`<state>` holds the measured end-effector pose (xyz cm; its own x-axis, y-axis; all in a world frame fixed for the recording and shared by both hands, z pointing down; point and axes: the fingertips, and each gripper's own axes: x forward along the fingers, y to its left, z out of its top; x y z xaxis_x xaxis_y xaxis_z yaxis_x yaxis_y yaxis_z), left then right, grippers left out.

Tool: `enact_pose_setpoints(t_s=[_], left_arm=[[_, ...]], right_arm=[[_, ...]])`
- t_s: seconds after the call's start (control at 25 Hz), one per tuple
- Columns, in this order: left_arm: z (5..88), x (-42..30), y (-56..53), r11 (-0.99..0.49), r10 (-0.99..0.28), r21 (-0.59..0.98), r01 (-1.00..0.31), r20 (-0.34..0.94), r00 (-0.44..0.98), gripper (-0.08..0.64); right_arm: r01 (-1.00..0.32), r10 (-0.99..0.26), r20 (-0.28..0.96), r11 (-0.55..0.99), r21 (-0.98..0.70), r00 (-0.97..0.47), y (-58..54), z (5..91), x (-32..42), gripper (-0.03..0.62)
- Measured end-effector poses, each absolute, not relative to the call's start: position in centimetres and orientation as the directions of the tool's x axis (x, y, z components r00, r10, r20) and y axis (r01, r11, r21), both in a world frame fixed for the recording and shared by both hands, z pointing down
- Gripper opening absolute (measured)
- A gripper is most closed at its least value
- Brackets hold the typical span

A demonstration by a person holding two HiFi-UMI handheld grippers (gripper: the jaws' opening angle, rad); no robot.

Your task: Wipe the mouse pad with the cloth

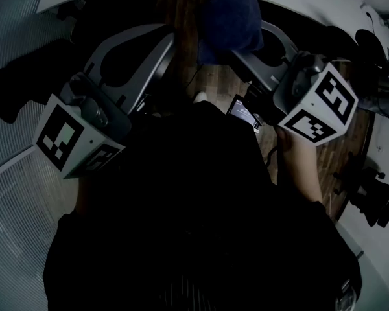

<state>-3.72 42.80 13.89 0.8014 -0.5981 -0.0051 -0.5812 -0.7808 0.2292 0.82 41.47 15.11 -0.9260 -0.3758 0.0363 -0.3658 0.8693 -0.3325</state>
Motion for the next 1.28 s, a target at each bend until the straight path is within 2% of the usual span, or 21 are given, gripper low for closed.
enact_pose_setpoints(t_s=[0.16,0.32,0.56,1.04,1.28], left_arm=[[12.2,4.2,36.4,-0.795,-0.563,0.232,-0.561,0.064,0.824,0.009],[13.4,6.7,35.2,-0.813,-0.531,0.226,-0.536,0.09,0.843,0.009],[15.6,6.8,34.9,-0.848,-0.473,0.233,-0.476,0.073,0.878,0.008],[13.9,7.0,32.4,-0.931,-0.309,0.208,-0.299,-0.018,0.951,0.009],[12.9,3.6,22.3,-0.956,-0.234,0.193,-0.219,-0.054,0.971,0.009]], right_arm=[[-0.4,-0.427,0.017,0.832,-0.385,-0.904,35.2,13.9,9.4,0.069],[-0.43,-0.474,-0.005,0.803,-0.411,-0.881,34.1,15.7,12.6,0.069],[-0.504,-0.554,0.017,0.744,-0.439,-0.832,34.7,19.4,13.8,0.069],[-0.667,-0.701,0.047,0.654,-0.356,-0.712,33.8,16.7,14.9,0.069],[-0.727,-0.749,0.079,0.603,-0.329,-0.658,24.5,15.5,10.6,0.069]])
